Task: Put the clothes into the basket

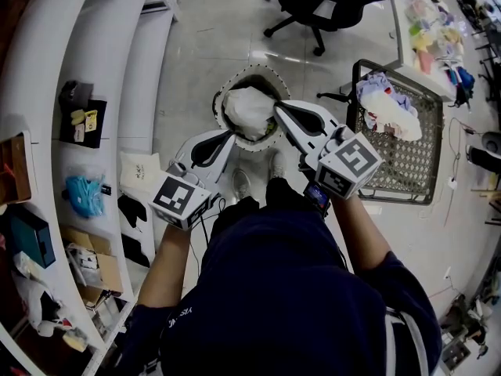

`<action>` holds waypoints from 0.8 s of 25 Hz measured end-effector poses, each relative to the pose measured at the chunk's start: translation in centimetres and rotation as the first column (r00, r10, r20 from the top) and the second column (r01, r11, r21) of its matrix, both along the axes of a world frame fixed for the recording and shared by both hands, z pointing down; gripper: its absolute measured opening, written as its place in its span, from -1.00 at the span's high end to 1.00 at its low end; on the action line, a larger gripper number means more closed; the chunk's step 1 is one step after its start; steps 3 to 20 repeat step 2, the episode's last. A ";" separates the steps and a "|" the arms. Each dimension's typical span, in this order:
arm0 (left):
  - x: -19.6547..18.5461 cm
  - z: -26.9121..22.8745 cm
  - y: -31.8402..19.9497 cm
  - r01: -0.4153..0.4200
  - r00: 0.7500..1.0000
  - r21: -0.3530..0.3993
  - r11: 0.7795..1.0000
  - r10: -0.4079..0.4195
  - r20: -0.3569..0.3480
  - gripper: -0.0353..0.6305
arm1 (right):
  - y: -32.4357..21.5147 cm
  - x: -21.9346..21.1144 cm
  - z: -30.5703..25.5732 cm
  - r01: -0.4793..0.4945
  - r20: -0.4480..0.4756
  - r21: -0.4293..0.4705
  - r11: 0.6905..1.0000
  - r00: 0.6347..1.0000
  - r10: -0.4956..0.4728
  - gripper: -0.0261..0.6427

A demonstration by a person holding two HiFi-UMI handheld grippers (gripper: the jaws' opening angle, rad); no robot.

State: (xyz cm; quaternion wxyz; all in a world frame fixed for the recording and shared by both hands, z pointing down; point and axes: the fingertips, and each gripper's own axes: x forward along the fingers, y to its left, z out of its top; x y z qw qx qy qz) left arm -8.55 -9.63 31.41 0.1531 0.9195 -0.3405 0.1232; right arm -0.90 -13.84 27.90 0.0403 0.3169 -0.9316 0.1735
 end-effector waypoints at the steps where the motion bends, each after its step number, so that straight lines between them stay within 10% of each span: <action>1: 0.0 0.0 0.1 0.000 1.000 0.001 1.000 0.000 0.001 0.88 | 0.1 0.0 0.1 0.000 -0.001 -0.002 1.000 1.000 0.000 0.90; 20: 0.0 0.0 0.2 0.001 1.000 0.001 1.000 -0.001 0.003 0.88 | 0.3 0.0 0.1 0.000 -0.002 -0.003 1.000 1.000 0.000 0.90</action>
